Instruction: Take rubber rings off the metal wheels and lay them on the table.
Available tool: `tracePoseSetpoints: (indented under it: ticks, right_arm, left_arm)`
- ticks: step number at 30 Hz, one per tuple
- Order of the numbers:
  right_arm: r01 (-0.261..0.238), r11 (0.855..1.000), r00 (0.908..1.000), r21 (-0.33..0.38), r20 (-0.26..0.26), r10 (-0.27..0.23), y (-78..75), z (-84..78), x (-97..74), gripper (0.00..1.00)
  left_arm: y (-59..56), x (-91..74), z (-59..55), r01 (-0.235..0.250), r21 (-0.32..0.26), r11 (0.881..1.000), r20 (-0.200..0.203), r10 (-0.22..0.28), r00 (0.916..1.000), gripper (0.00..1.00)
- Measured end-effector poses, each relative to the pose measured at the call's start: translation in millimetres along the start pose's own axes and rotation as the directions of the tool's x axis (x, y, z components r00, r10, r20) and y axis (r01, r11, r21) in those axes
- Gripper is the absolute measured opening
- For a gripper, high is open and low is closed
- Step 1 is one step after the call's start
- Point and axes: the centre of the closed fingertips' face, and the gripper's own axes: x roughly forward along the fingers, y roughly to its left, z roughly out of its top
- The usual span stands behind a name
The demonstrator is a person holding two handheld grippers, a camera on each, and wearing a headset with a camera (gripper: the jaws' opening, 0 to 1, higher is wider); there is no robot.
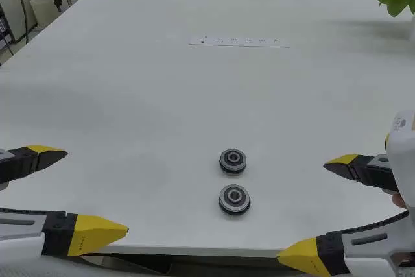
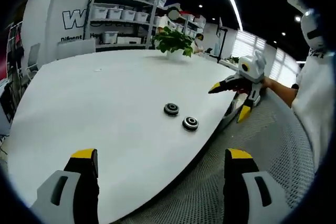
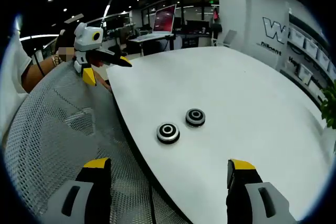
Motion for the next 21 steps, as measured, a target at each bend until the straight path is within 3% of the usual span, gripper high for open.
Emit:
tracePoseSetpoints:
  ticks: [3,5,7,9,13,15,18,21]
  right_arm:
    - [0.017,1.0,0.9999,-0.006,-0.004,-0.017,-1.0,-1.4,-1.3,0.88]
    - [0.062,0.997,0.9954,-0.052,-0.07,-0.066,-6.3,-12.4,-3.3,0.86]
    - [0.055,0.997,0.9965,-0.048,-0.061,-0.058,-5.3,-10.4,-1.1,0.88]
    - [0.051,0.999,0.9974,-0.005,-0.051,-0.051,-6.6,-8.8,-0.7,0.89]
    - [0.055,0.998,0.9942,0.004,-0.093,-0.054,-7.9,-17.9,0.3,0.88]
    - [0.067,0.996,0.9919,0.051,-0.111,-0.061,-11.0,-22.9,-0.6,0.87]
    - [0.108,0.993,0.9896,0.055,-0.101,-0.102,-16.9,-21.7,-3.5,0.88]
    - [0.133,0.984,0.9891,0.12,-0.08,-0.124,-22.3,-20.4,-6.0,0.87]
  left_arm:
    - [-2.6,-0.3,4.6,0.014,0.005,1.0,0.024,-0.014,0.9996,0.99]
    - [-4.7,-0.2,4.3,0.02,0.018,1.0,0.021,-0.02,0.9996,0.99]
    - [-6.2,0.1,2.9,0.026,0.025,0.999,0.012,-0.027,0.9996,0.99]
    - [-5.9,0.2,2.9,0.028,0.026,0.999,0.009,-0.028,0.9996,0.99]
    - [-8.6,0.5,4.5,0.043,0.039,0.998,0.016,-0.044,0.9989,0.99]
    - [-10.1,0.6,5.3,0.057,0.03,0.998,0.022,-0.058,0.9981,0.99]
    - [-10.9,0.2,7.1,0.061,0.033,0.998,0.032,-0.062,0.9976,0.99]
    - [-10.0,-0.4,7.5,0.056,0.043,0.997,0.034,-0.057,0.9978,0.99]
